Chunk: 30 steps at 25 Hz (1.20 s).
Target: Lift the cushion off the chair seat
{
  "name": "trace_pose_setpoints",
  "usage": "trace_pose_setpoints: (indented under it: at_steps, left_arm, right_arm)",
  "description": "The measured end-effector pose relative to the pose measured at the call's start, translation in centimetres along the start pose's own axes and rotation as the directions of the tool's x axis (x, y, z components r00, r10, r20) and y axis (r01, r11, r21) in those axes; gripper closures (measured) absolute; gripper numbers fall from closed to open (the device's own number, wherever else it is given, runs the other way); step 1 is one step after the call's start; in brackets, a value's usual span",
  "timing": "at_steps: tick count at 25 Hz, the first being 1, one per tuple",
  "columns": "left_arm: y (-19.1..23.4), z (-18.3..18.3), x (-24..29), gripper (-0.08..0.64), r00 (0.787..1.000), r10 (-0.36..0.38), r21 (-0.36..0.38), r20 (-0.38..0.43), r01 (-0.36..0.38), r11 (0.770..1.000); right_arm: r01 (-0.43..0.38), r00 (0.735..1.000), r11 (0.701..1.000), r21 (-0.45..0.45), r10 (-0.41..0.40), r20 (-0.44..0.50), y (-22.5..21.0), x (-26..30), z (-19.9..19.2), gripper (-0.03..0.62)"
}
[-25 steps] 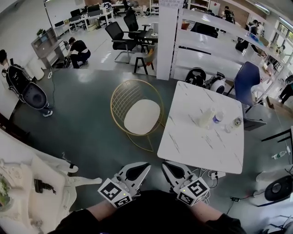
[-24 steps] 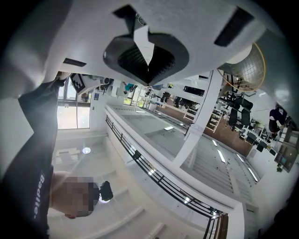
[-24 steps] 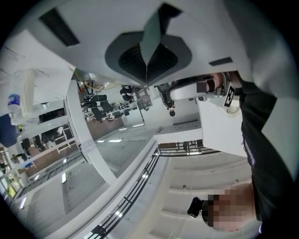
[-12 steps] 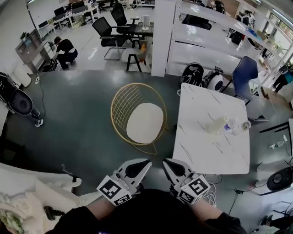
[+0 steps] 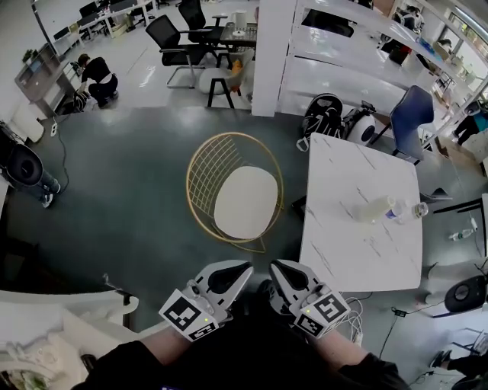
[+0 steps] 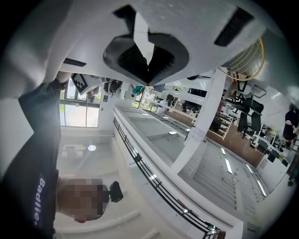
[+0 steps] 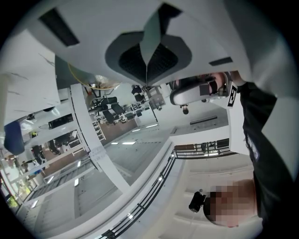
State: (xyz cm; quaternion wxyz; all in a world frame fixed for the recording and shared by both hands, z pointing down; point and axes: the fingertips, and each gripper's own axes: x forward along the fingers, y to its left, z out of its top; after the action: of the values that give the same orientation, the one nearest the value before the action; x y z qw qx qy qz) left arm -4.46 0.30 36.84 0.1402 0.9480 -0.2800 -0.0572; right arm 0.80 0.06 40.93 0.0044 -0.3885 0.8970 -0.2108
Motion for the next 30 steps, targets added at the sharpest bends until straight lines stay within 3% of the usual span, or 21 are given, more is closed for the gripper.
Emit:
trace_pose_setpoints:
  at_steps: [14,19,23,30]
  left_arm:
    - [4.3,-1.2,2.9,0.543,0.994,0.108,-0.020,0.019,-0.107,0.994]
    - [6.9,-2.5,3.4,0.543,0.991,0.132,-0.016,0.011,-0.132,0.991]
    - [8.7,-4.1,4.0,0.543,0.990,0.143,-0.059,-0.014,-0.144,0.988]
    - [12.2,-7.1,4.3,0.543,0.988,0.147,-0.052,-0.038,-0.149,0.988]
  right_arm:
    - [-0.027,1.000,0.997,0.068,0.027,-0.005,-5.2,5.7,-1.8,0.565]
    - [0.008,1.000,0.994,0.111,-0.007,-0.007,-8.0,8.6,-3.9,0.563]
    - [0.041,0.999,0.989,0.144,-0.038,-0.021,-10.2,10.6,-6.2,0.563]
    - [0.123,0.992,0.970,0.208,-0.112,-0.065,-14.7,13.6,-11.6,0.563]
